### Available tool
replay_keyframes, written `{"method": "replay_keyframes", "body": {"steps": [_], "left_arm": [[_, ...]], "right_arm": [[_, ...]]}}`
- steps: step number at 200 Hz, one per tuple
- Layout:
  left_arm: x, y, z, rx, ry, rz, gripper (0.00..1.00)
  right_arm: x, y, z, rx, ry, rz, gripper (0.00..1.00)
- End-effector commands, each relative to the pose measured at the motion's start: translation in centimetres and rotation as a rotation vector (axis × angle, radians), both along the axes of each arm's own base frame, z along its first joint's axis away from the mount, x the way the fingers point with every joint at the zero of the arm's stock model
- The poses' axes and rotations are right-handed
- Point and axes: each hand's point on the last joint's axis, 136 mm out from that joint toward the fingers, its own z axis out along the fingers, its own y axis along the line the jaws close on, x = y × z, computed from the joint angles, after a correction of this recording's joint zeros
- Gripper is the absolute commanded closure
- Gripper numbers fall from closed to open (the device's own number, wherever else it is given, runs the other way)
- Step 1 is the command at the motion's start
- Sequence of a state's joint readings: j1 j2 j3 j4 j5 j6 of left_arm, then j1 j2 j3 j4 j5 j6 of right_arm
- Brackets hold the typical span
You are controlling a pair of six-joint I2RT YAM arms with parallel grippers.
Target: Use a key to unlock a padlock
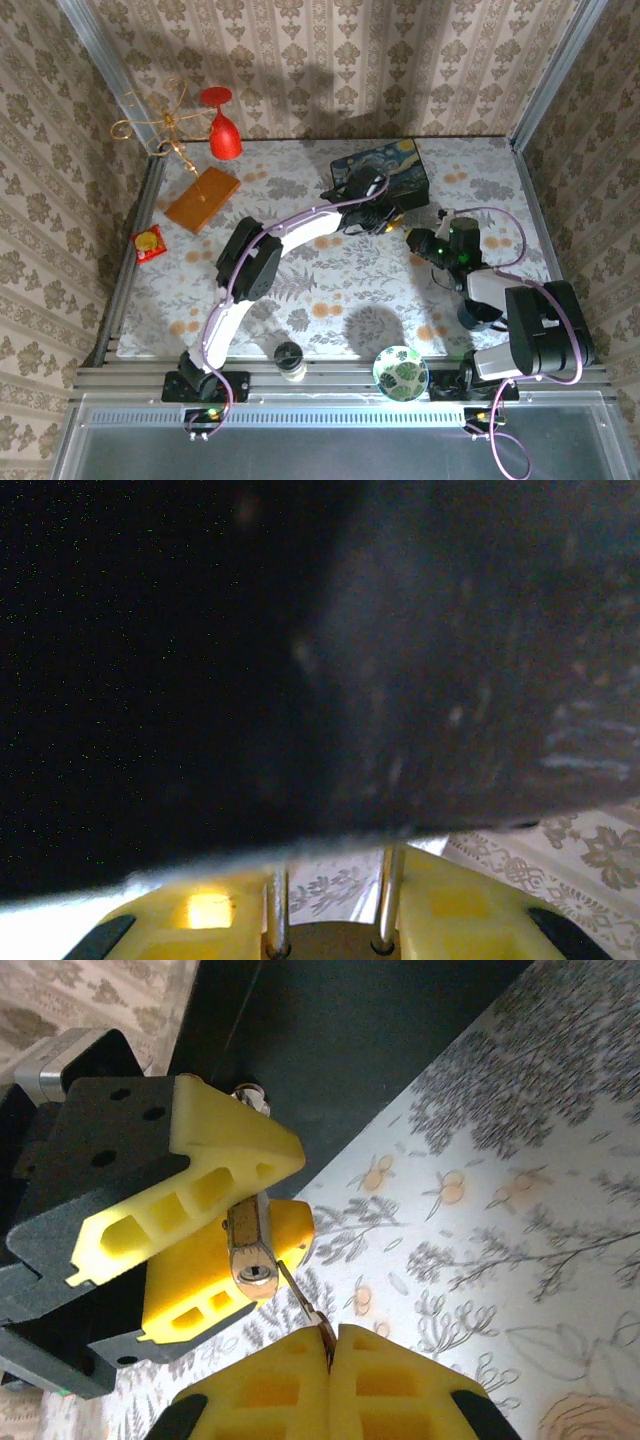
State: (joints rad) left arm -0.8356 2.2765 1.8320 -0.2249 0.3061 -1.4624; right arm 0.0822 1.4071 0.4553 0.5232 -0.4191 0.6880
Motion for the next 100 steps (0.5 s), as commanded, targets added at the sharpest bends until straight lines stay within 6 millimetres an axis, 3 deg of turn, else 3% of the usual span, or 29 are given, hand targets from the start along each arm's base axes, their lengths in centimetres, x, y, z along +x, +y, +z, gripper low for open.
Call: {"method": "replay_keyframes", "body": {"steps": [1,51,100], "left_arm": [[0.5,3.9,-2.7,0.062,0.086,0.108,1.00],[0.5,6.5,-3.4,0.086,0.078,0.166,1.00],[0.7,6.1,-3.6,0.074,0.086,0.161,1.00]], "right_arm": [[-1.3,1.5,0.3,0.010,-0.005,0.051,1.00],[-1.6,3.3,0.2,0.022,-0.012,0.089,1.00],[-1.3,4.3,-0.4,0.042,-0.001,0.123,1.00]]}}
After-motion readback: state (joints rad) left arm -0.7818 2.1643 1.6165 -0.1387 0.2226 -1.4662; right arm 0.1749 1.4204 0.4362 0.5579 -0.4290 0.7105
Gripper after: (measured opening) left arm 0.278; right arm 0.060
